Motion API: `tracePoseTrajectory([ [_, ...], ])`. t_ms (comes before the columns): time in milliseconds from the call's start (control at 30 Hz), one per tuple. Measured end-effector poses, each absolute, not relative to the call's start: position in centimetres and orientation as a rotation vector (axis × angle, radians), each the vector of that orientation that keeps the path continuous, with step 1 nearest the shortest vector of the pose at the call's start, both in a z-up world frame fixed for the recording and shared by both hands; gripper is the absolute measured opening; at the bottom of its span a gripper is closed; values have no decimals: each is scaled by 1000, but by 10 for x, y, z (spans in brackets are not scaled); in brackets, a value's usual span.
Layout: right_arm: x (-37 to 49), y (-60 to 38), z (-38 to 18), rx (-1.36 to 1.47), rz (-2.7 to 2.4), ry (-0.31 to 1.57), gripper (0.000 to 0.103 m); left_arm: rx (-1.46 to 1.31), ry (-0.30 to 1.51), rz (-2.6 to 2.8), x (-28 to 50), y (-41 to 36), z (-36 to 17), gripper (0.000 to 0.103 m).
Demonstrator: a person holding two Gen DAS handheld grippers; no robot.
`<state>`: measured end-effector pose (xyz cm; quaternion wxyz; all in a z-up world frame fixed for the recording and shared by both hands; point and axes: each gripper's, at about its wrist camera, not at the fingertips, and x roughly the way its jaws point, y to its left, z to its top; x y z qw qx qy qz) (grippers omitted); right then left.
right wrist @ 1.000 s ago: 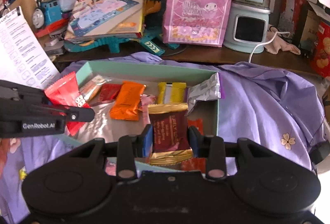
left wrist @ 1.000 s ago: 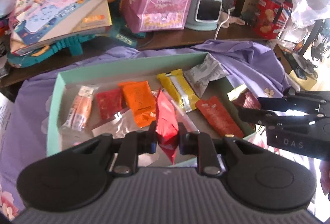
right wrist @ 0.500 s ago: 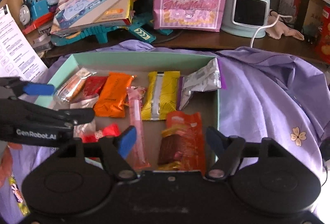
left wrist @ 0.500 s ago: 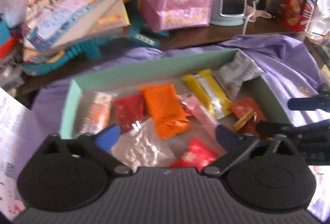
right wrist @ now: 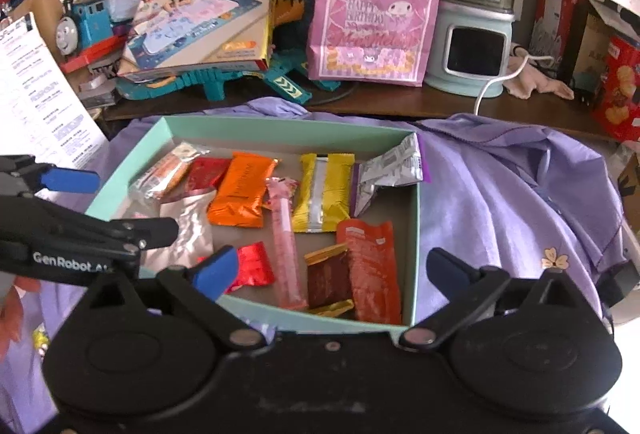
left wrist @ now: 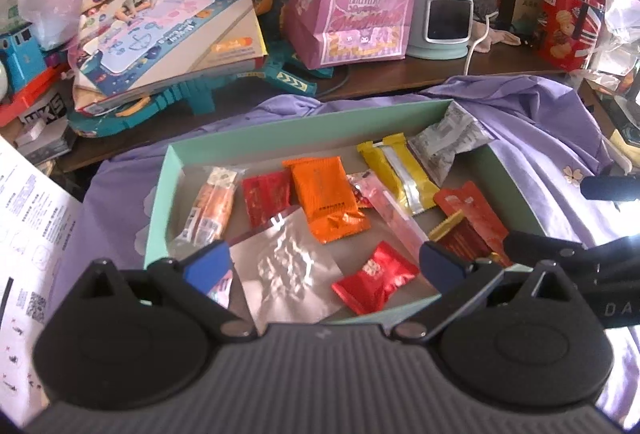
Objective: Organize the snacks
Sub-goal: 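Grasp the clear-wrapped pink candy with the left gripper while the right grasps the WINSON packet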
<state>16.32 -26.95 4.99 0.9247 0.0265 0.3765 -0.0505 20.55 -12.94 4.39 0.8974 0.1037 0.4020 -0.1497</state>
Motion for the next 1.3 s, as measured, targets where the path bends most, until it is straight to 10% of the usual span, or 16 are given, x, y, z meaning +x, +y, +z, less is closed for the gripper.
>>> tracePoseTrajectory([
  [767,82,-286,4,140,-223,857,103,109,972,-298,149,-106,-15,103],
  [1300,121,-293,-62,117,-232,958,81,101,1091,-306,189,-126,-67,103],
])
